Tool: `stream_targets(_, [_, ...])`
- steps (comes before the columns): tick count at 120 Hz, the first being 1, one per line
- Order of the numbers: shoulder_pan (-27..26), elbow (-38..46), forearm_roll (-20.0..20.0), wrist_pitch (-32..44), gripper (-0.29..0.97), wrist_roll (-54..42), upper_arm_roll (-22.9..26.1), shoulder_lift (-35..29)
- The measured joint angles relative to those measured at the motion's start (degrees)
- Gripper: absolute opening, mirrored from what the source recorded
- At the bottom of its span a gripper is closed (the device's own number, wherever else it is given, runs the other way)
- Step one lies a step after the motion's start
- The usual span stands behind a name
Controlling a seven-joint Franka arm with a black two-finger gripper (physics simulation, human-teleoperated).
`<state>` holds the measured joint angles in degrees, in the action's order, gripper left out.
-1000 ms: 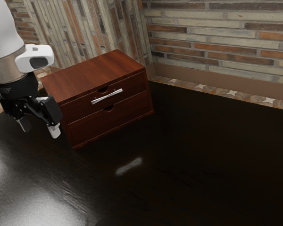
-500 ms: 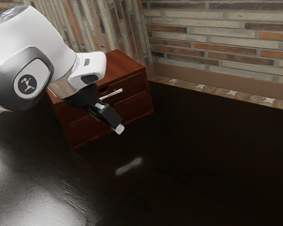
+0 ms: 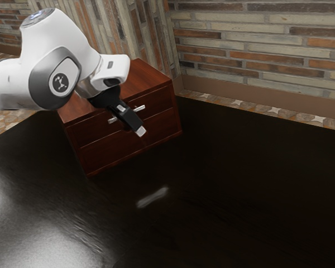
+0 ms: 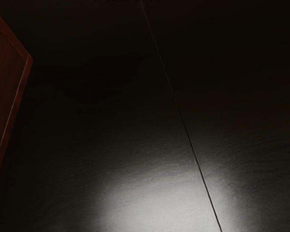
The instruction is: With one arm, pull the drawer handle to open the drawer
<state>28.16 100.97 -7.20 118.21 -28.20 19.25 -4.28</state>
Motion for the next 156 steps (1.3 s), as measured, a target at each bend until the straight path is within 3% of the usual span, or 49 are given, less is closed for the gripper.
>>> stream_targets(13, [1.51,-1.33,0.61,-0.08,0.68,-1.7,0.46,1.83])
stream_targets(26, [8.07,-2.74,1.26,0.04,0.68,-3.13,5.13,3.64])
stream_targets(43, [10.41,-5.96,2.74,0.14,0.68,-4.63,6.14,7.5])
stream_targets(79, [8.01,-11.46,6.52,0.28,0.68,-6.84,6.1,14.04])
stream_targets(106, [6.65,-11.82,13.25,0.95,0.68,-7.02,5.68,15.58])
stream_targets(156, [1.49,-13.98,18.08,2.55,0.68,-6.1,0.94,17.64])
